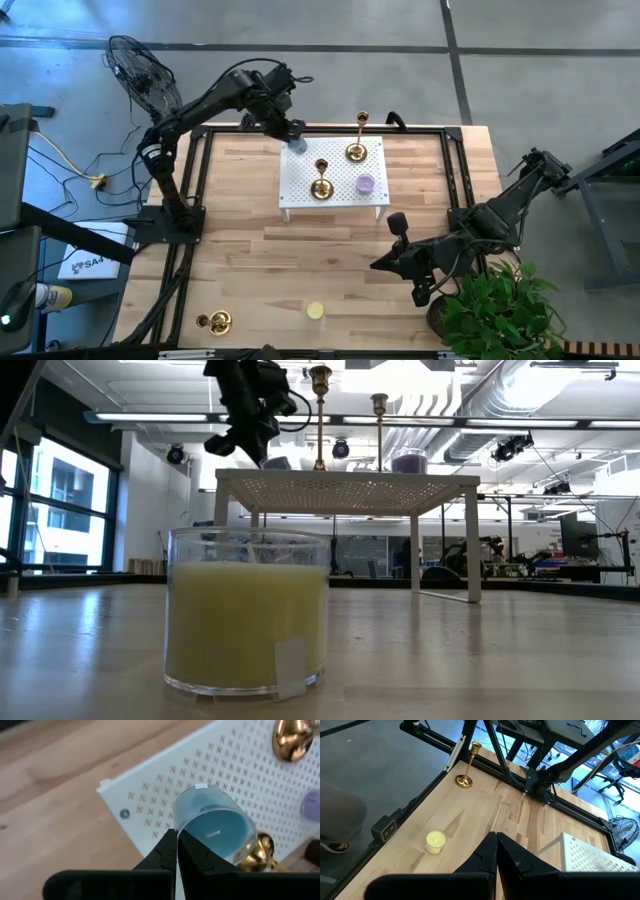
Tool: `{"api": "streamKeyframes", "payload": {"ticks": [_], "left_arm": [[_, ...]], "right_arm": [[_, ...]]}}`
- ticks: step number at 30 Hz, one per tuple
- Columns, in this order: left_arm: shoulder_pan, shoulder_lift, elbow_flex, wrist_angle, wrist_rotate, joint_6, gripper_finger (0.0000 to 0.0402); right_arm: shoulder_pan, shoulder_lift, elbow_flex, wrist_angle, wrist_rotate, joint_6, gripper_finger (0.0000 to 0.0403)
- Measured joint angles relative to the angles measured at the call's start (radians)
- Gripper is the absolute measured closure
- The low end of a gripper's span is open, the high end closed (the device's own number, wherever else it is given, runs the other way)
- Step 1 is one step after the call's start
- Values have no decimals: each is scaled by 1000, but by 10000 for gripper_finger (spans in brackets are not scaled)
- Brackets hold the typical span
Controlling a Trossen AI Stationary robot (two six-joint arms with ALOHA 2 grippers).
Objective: Pick & Place candle stick holders
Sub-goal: Put the blue scented candle on the shelf
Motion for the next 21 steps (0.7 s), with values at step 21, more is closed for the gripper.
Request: {"api": "streamKeyframes", "payload": {"ticks": [21], "left_arm": [[-51, 61, 0, -107, 32, 16, 401]], "right_arm": [[0, 0, 0, 0, 0, 8, 402]]}}
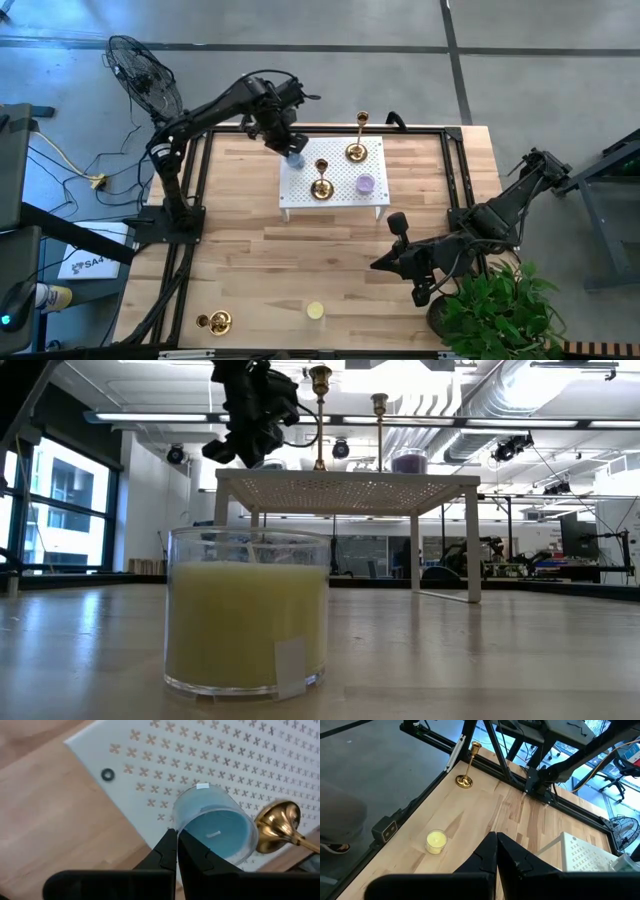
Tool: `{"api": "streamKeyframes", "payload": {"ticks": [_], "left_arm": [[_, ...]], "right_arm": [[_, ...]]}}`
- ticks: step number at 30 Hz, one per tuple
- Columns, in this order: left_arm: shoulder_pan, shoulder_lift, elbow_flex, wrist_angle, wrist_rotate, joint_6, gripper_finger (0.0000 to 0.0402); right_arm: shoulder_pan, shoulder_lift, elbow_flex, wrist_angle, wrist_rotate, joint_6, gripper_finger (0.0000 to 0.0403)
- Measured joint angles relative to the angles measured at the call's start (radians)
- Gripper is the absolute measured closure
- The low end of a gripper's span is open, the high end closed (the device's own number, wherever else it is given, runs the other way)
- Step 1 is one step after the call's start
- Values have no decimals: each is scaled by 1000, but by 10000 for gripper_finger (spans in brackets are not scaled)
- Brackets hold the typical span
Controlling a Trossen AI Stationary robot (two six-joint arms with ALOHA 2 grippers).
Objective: Pick & Place candle stick holders
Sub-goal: Put the blue scented candle on the shelf, then put the gold candle holder on the shelf
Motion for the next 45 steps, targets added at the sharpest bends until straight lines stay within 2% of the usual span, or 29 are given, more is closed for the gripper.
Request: {"api": "streamKeyframes", "payload": {"ticks": [17, 31, 35, 40, 45], "left_arm": [[0, 0, 0, 21, 27, -29, 400], [0, -2, 10, 25, 30, -49, 319], [0, -2, 10, 25, 56, -50, 314], [0, -2, 10, 25, 134, -51, 314], [6, -25, 10, 25, 96, -51, 314]], "right_arm": [[0, 0, 0, -1, 0, 0, 402], [0, 0, 0, -16, 0, 0, 402], [0, 0, 0, -19, 0, 1, 402], [0, 0, 0, -19, 0, 4, 402], [0, 0, 0, -24, 0, 19, 402]]}}
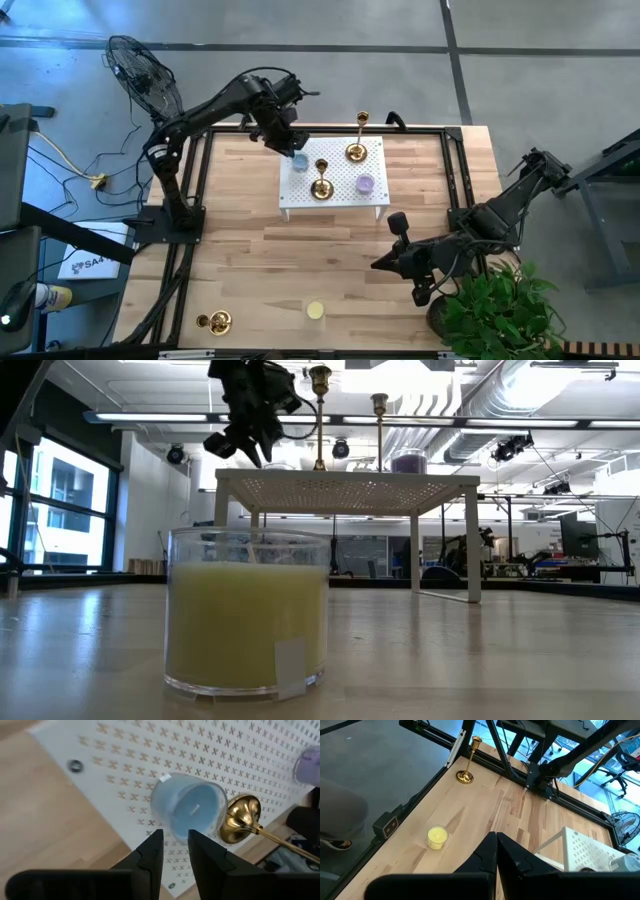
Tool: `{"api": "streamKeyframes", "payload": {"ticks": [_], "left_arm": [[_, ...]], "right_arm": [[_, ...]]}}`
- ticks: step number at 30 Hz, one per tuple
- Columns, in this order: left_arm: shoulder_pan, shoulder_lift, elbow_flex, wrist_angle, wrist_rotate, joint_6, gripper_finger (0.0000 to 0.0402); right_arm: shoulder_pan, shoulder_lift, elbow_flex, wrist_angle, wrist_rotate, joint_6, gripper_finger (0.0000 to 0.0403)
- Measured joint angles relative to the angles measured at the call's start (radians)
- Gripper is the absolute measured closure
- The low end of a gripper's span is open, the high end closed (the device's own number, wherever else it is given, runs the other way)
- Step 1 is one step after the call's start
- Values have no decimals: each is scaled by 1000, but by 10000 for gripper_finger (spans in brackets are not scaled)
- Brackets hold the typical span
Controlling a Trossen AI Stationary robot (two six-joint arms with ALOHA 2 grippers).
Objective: Pick & Place candle stick holders
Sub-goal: Put the gold candle holder on the shelf
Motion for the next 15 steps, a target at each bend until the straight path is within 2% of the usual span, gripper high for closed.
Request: {"api": "streamKeyframes", "payload": {"ticks": [5, 11, 15], "left_arm": [[1, -56, 0, 0, -41, -12, 314], [-7, -177, 0, -5, -32, -29, 314], [-43, -273, 0, -2, -82, -2, 314]], "right_arm": [[0, 0, 0, -2, 0, 0, 402], [0, 0, 0, -2, 0, 0, 402], [0, 0, 0, -17, 9, 0, 402]]}}
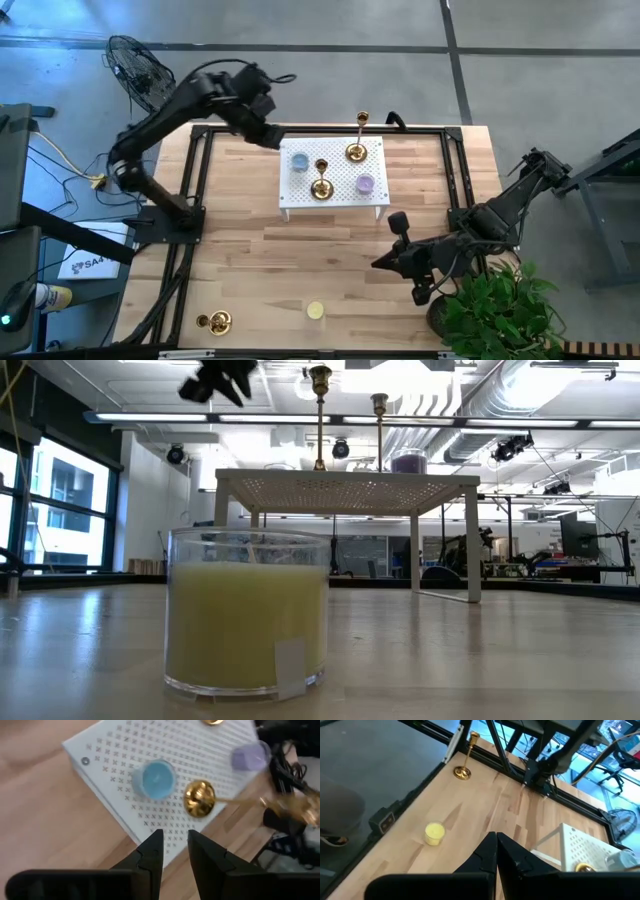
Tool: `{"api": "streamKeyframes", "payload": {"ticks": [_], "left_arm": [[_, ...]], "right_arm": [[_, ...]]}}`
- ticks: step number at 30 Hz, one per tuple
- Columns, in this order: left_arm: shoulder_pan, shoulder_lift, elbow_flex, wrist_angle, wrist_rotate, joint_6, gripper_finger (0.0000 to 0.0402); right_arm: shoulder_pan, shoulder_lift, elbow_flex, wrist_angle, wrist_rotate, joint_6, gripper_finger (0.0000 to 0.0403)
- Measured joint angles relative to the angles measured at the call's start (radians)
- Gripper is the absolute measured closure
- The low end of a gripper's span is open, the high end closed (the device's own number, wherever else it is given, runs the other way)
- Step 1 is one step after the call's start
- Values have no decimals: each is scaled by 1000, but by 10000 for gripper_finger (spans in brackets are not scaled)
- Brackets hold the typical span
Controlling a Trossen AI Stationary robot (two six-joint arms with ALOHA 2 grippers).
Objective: Pick & Place candle stick holders
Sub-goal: Put the gold candle holder on the shelf
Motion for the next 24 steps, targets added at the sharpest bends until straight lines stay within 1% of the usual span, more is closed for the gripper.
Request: {"api": "streamKeyframes", "payload": {"ticks": [2, 6, 9, 12, 15, 17, 20, 24], "left_arm": [[-29, -57, 0, 0, -59, 14, 314], [-127, -178, 0, 1, -225, 11, 314], [-256, -259, 0, 1, -337, -35, 314], [-425, -314, 0, 1, -481, -134, 314], [-608, -337, 0, 0, -635, -242, 314], [-726, -336, 0, 0, -724, -277, 314], [-877, -317, 0, -1, -830, -311, 314], [-1034, -275, -18, -5, -938, -347, 314]], "right_arm": [[0, 0, 0, -8, 14, 0, 402], [0, 0, 0, -13, 29, 0, 402], [0, 0, 0, -16, 29, 0, 402], [0, 0, 0, -29, 29, 7, 402], [0, 0, 0, -47, 29, 19, 402], [0, 0, 0, -53, 30, 26, 402], [0, 0, 0, -56, 34, 26, 402], [0, 0, 0, -56, 35, 27, 402]]}}
